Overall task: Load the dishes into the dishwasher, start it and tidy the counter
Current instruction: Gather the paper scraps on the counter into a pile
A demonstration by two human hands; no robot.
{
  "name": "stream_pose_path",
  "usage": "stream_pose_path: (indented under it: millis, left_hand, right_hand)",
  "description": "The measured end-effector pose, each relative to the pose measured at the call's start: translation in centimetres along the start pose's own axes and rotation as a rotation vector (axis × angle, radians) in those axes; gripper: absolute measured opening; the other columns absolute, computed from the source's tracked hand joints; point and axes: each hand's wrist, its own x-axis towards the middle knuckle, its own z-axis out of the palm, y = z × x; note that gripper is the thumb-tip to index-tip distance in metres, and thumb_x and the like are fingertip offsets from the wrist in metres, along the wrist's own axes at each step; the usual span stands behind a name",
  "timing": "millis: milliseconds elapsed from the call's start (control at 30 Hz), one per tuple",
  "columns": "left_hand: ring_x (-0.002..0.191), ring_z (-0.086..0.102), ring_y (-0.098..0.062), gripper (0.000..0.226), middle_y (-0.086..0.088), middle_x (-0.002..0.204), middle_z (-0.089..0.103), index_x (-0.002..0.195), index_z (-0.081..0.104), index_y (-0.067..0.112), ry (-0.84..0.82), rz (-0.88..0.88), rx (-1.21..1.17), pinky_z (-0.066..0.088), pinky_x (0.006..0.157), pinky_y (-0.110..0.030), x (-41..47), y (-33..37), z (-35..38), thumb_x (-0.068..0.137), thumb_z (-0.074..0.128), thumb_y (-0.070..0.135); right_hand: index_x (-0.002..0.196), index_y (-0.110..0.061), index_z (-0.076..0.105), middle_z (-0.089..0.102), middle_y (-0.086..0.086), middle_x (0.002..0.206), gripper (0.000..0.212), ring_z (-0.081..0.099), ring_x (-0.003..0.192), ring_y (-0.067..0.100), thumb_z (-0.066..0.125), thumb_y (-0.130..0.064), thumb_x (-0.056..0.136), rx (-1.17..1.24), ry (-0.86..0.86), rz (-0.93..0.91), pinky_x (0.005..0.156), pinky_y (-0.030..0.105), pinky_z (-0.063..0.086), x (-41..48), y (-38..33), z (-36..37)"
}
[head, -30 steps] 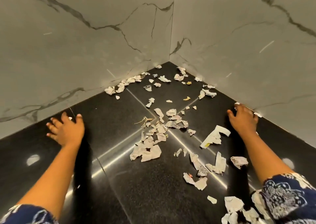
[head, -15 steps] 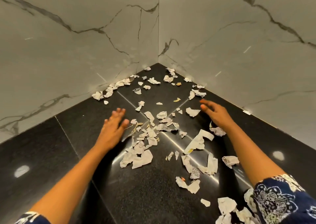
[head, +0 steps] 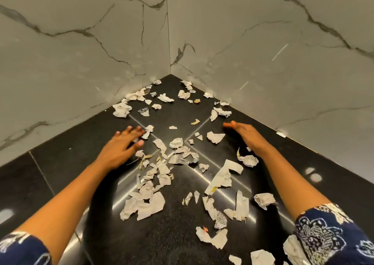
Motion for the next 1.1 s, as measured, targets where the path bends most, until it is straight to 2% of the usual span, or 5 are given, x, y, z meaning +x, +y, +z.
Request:
stream_pose_path:
  millis: [267,500,667,800,1100]
  left_hand:
    - [0.145,0.015,-0.025,0.061,-0.008,0.158,0.018,0.146,0.033,0.022,0.472,-0.460,-0.276,0.018,0.117,-0.049,4.0,-1.6,-0.5,0.094,0.038,0.054]
    - [0.145,0.008,-0.011,0.086,0.008,0.159,0.005,0.150,0.014,0.036,-0.004,-0.035,0.130,0.007,0.119,-0.049,10.1,-2.7,-1.6,0.078,0.005,0.082]
    - [0.144,0.012,-0.004,0.077,0.013,0.156,0.020,0.148,0.025,0.033,-0.079,0.371,-0.095,0.015,0.118,-0.037,7.5,-1.0,-0.5,0.084,0.018,0.077]
    - [0.143,0.021,-0.011,0.071,0.012,0.153,0.024,0.143,0.030,0.038,0.201,0.048,-0.390,0.020,0.114,-0.031,9.6,-2.0,-0.8,0.084,0.025,0.076]
    - [0.142,0.020,-0.009,0.051,0.004,0.154,0.029,0.145,0.034,0.029,0.068,-0.088,-0.105,0.011,0.115,-0.033,18.1,-1.6,-1.7,0.100,0.021,0.050]
  right_hand:
    - [0.144,-0.018,0.032,0.035,0.010,0.148,0.054,0.035,0.135,0.027,0.043,-0.042,0.097,-0.239,0.157,-0.023,0.109,0.035,0.028,8.6,-2.9,0.7]
    - [0.143,-0.031,0.034,0.025,-0.006,0.154,0.049,0.016,0.144,0.012,0.034,-0.049,0.097,-0.530,-0.085,-0.198,0.117,0.046,0.006,14.9,-6.2,5.2]
    - [0.111,-0.009,0.068,0.058,0.001,0.130,0.045,0.046,0.125,0.003,0.037,-0.039,0.096,0.151,-0.328,-0.201,0.114,0.031,0.018,10.5,-6.6,4.9]
    - [0.096,-0.014,0.072,0.063,0.002,0.123,0.049,0.049,0.121,0.015,0.035,-0.046,0.097,0.541,0.157,-0.099,0.105,0.033,0.031,13.2,-6.2,3.7]
    - [0.133,-0.028,0.052,0.043,-0.004,0.145,0.036,0.030,0.139,0.014,0.039,-0.035,0.099,-0.383,-0.076,-0.293,0.115,0.040,0.017,21.1,-9.6,7.9]
